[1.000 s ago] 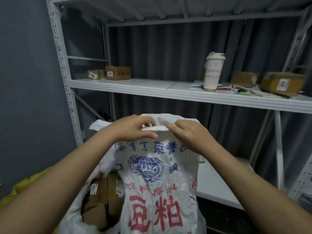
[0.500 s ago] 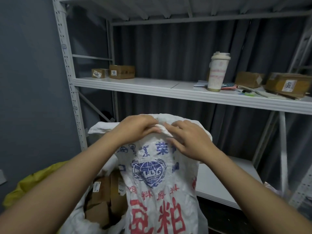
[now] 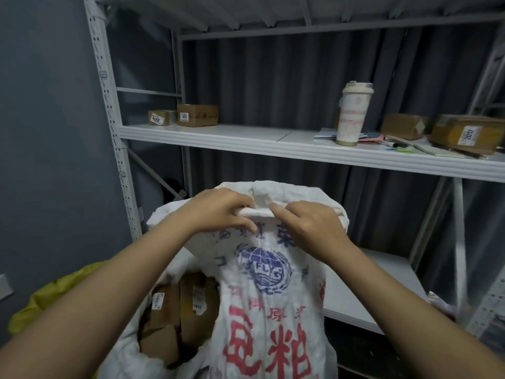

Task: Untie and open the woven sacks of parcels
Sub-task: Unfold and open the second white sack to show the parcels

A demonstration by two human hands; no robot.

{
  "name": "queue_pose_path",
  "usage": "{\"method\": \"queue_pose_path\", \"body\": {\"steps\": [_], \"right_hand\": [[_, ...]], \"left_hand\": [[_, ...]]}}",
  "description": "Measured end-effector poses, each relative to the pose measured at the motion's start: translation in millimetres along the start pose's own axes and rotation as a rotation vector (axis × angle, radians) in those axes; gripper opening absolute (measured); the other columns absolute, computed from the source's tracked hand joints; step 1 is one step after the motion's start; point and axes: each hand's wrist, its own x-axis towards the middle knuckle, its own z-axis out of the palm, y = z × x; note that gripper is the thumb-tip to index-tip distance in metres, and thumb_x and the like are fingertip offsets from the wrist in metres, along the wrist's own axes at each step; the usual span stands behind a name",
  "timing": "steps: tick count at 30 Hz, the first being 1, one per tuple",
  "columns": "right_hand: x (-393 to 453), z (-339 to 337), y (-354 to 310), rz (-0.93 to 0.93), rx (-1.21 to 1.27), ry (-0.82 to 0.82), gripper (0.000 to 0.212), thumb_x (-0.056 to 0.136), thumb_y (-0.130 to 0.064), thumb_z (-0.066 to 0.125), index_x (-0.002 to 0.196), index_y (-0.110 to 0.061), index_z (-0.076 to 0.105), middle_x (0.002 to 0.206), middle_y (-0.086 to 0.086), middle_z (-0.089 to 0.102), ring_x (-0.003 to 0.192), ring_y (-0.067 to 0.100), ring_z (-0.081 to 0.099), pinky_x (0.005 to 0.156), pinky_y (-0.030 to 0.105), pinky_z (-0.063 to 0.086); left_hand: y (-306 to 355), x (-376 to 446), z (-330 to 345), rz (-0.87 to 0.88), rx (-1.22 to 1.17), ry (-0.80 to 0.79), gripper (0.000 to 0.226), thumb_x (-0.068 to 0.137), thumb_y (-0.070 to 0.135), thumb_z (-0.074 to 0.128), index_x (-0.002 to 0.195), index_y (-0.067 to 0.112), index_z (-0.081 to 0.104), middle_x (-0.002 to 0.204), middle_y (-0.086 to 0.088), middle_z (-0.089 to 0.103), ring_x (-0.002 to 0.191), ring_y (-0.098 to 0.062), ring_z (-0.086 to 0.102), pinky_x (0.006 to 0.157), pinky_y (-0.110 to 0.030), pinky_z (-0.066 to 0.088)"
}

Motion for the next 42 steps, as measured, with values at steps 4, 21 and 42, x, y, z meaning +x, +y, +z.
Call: {"method": "queue_pose_path", "body": {"steps": [4, 21, 42], "right_hand": [[-1, -3, 0, -0.069, -0.047, 0.037, 0.032, 0.081, -0.021, 0.071, 0.113, -0.017, 0.068, 0.091, 0.004, 0.068, 0.075, 0.024, 0.062, 0.056, 0.029, 0.044], [13, -5, -9, 0.402, 0.448, -0.078, 0.020, 0.090, -0.036, 0.061, 0.085, -0.021, 0.074, 0.071, -0.002, 0.069, 0.067, 0.016, 0.061, 0.060, 0.033, 0.048], [2, -7, -18, 0.755, 0.742, 0.000, 0.031, 0.091, -0.046, 0.055, 0.113, -0.026, 0.063, 0.106, -0.011, 0.067, 0.095, 0.006, 0.060, 0.083, 0.032, 0.049]], "left_hand": [[-10, 3, 0, -0.029, -0.406, -0.125, 0.018, 0.087, 0.038, 0.064, 0.090, 0.021, 0.069, 0.080, 0.006, 0.065, 0.070, -0.005, 0.055, 0.067, -0.027, 0.043], [3, 9, 39, 0.070, 0.178, 0.542, 0.039, 0.073, 0.043, 0.065, 0.104, 0.019, 0.065, 0.102, -0.004, 0.065, 0.096, -0.027, 0.060, 0.081, -0.033, 0.034], [53, 39, 26, -0.701, -1.747, 0.717, 0.039, 0.090, -0.008, 0.054, 0.120, 0.011, 0.038, 0.092, -0.004, 0.054, 0.075, -0.013, 0.061, 0.063, -0.025, 0.057]]}}
